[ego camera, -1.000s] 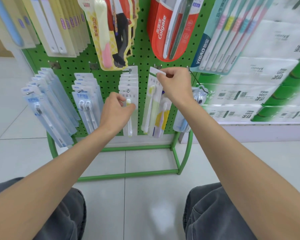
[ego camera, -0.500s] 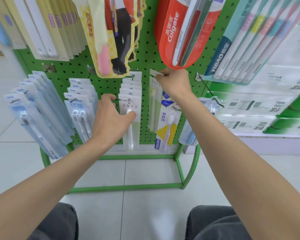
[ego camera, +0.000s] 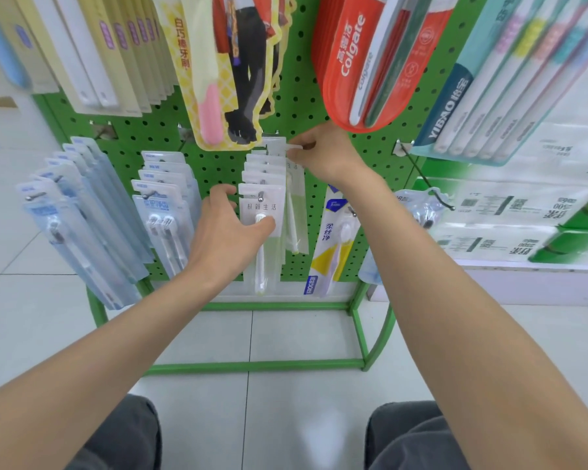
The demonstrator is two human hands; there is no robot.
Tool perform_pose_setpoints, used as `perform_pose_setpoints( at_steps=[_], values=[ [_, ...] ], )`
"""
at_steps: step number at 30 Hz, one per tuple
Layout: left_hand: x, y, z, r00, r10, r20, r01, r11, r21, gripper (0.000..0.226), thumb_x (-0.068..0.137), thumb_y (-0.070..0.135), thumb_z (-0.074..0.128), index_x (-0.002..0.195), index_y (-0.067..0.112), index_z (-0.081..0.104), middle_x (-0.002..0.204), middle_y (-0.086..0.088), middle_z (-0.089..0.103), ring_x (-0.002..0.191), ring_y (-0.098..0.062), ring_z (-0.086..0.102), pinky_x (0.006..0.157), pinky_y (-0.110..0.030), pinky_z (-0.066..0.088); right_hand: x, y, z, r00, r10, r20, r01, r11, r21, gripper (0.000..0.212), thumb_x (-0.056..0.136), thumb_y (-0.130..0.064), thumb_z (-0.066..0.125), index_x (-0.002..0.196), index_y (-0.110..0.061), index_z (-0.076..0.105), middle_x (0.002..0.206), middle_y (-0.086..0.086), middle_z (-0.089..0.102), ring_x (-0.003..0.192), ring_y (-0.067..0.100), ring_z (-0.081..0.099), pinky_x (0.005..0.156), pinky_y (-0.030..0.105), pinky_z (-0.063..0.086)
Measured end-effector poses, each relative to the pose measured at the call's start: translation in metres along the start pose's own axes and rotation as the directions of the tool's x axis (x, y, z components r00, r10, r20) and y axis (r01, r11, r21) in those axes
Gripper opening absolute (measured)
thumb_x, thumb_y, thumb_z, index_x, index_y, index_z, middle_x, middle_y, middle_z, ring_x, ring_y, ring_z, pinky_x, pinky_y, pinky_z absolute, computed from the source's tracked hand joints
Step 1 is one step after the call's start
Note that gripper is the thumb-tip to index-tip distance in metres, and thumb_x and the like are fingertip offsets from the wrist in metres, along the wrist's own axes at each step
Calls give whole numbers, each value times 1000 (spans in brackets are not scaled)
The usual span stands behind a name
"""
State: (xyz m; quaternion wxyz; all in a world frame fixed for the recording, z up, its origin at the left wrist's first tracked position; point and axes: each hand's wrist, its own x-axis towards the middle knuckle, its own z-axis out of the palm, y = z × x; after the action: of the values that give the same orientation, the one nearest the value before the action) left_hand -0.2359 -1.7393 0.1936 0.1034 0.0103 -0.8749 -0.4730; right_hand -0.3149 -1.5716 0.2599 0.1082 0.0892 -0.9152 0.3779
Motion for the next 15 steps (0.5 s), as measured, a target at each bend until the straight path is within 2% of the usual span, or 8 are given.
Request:
perform_pose_setpoints(
  at_steps=[3, 8, 15],
  values=[
    [1, -1, 0, 1000, 1, 2, -1, 1000, 1, 73, 76, 46, 70, 136, 22, 38, 118, 2, 53, 94, -13, 59, 76, -36, 52, 4, -2, 6, 1000, -9, 11, 9, 1000, 10, 25, 95, -14, 58, 117, -8, 68, 89, -4, 58, 85, 12, 54, 79, 24, 43],
    [2, -1, -1, 1000, 1, 16, 0, 1000, -24, 69, 78, 44, 71, 134, 22, 39, 120, 1, 52, 95, -13, 59, 77, -36, 52, 13, 0, 12, 1000, 22, 21, -22, 1000, 5, 18, 93, -6, 55, 105, -9, 68, 84, 5, 70, 78, 16, 67, 83, 35, 58],
    [2, 1, -2, 1000, 11, 16, -10, 999, -46, 60, 79, 38, 72, 129, 23, 43, 116, 4, 55, 90, -5, 58, 76, -34, 51, 18, 2, 11, 994, 54, 95, -66, 989, 133, 19, 93, -6, 58, 108, -7, 70, 90, 9, 74, 82, 17, 73, 84, 37, 59]
  ],
)
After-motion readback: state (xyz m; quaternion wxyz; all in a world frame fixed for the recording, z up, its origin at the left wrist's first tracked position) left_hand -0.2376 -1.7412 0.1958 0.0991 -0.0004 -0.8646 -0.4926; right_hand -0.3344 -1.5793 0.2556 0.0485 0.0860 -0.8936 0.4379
